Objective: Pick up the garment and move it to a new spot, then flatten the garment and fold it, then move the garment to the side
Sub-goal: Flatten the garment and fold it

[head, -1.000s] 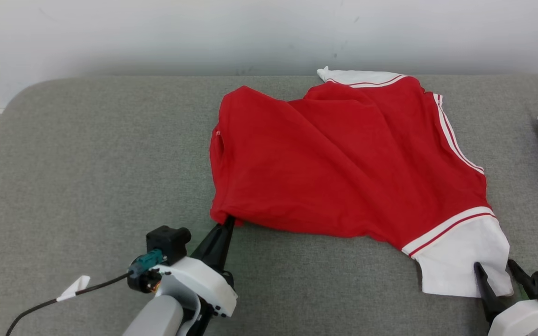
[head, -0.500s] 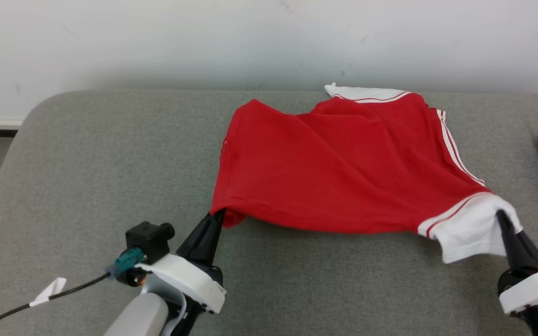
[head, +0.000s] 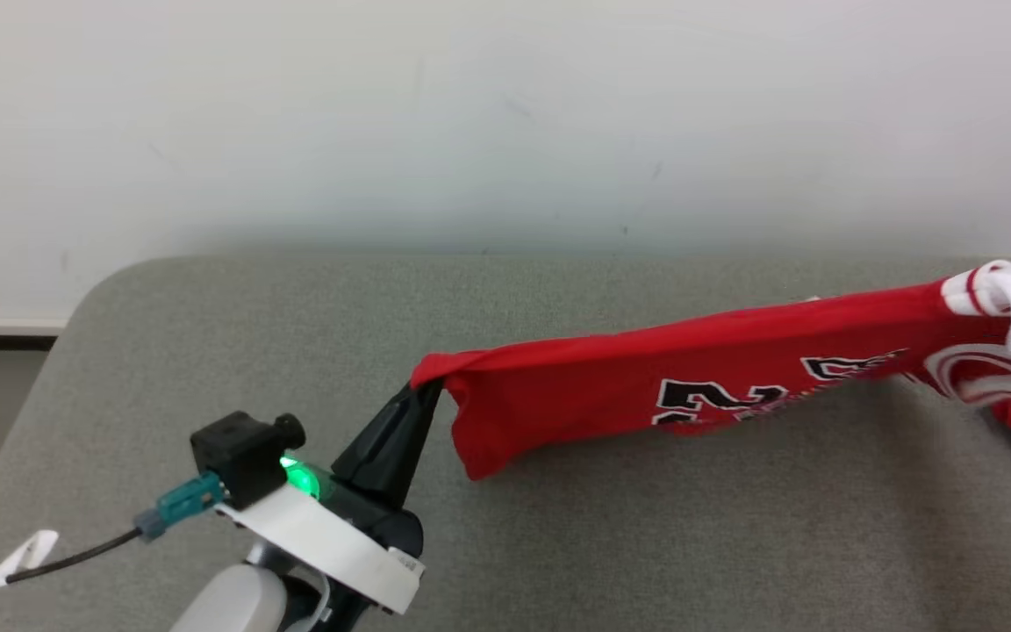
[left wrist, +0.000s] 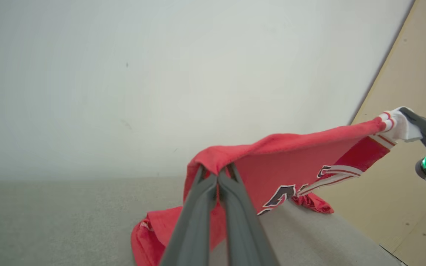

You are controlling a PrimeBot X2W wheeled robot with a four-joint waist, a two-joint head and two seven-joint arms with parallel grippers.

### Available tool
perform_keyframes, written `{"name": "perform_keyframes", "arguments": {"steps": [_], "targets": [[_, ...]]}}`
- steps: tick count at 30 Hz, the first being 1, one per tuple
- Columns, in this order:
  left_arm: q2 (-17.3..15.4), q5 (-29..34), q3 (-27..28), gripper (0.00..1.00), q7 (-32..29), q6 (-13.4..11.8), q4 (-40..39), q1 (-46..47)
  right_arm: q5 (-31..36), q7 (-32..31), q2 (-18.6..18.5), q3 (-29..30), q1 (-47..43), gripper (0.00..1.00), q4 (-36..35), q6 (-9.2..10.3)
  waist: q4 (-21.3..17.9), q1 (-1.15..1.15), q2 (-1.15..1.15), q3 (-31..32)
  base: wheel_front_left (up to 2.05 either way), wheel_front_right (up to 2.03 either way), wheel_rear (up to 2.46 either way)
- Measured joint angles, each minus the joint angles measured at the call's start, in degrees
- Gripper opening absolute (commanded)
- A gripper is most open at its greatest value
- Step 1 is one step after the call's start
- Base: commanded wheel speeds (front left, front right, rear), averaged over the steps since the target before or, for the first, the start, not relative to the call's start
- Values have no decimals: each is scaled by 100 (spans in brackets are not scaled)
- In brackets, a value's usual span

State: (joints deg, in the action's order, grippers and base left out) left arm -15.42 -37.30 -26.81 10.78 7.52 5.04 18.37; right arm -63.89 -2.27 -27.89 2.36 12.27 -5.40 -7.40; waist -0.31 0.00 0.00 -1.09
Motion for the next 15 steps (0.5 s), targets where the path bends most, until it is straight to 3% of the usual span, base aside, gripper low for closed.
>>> {"name": "perform_keyframes", "arguments": {"steps": [4,15], "targets": [[-249,-136,23,0,-576,-132,-1139,-96,-143,-399,42,656,10,0,-608,0,-20,-1,0,259,0,0,0],[-764,-1072,523,0,-2805,-1145,-3801,520,-586,-1904,608,2198,581,0,-2028,1,-92,-1,0,530,0,0,0]]}}
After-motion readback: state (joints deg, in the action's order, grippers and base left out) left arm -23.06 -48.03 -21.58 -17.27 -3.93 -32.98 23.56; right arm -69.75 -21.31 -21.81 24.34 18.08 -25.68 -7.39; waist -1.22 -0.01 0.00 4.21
